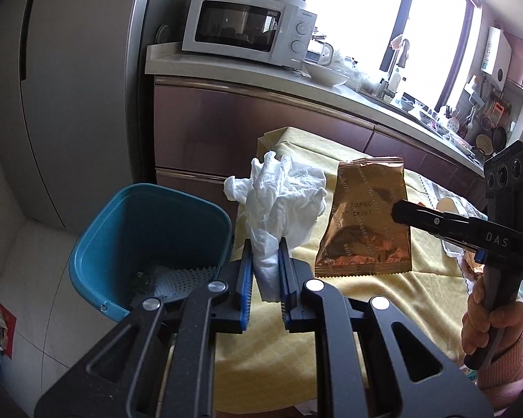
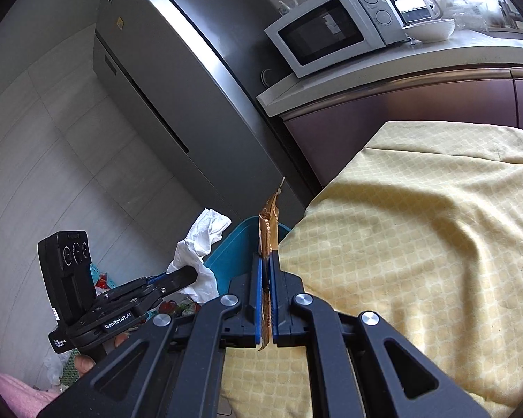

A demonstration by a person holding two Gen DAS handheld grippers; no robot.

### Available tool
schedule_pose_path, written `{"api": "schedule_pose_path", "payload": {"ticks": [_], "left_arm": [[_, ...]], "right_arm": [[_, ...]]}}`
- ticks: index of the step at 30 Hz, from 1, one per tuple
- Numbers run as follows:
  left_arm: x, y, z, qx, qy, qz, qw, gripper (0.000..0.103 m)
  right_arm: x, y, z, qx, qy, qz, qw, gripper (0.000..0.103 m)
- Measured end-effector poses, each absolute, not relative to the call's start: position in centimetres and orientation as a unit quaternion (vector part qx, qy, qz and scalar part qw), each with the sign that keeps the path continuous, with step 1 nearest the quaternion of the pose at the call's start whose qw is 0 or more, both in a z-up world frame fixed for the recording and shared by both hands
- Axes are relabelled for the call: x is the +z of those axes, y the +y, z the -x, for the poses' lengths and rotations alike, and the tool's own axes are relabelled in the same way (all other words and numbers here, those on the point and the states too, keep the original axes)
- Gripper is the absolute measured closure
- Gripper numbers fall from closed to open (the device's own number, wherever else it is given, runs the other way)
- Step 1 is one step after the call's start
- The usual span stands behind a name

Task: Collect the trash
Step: 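Carry tissue and foil bag over the teal bin with both grippers, then open both grippers over the teal bin, dropping tissue and foil bag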

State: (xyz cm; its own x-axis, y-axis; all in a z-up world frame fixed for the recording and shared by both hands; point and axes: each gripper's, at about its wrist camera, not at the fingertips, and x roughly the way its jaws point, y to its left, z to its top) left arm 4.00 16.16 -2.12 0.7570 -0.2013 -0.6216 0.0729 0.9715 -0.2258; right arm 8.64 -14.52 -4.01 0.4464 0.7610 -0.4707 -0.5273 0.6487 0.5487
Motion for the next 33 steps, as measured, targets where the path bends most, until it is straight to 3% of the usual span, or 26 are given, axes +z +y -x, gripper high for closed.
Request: {"api": "schedule_pose_path", "payload": {"ticks": [33], "left_arm": [[-3.7, 21.7, -3.4, -0.006, 0.346, 0.116, 0.931, 0.09]], "right_arm": [[-4.2, -7.3, -11.9, 0.433, 0.384, -0.138, 0.804, 0.1]]}}
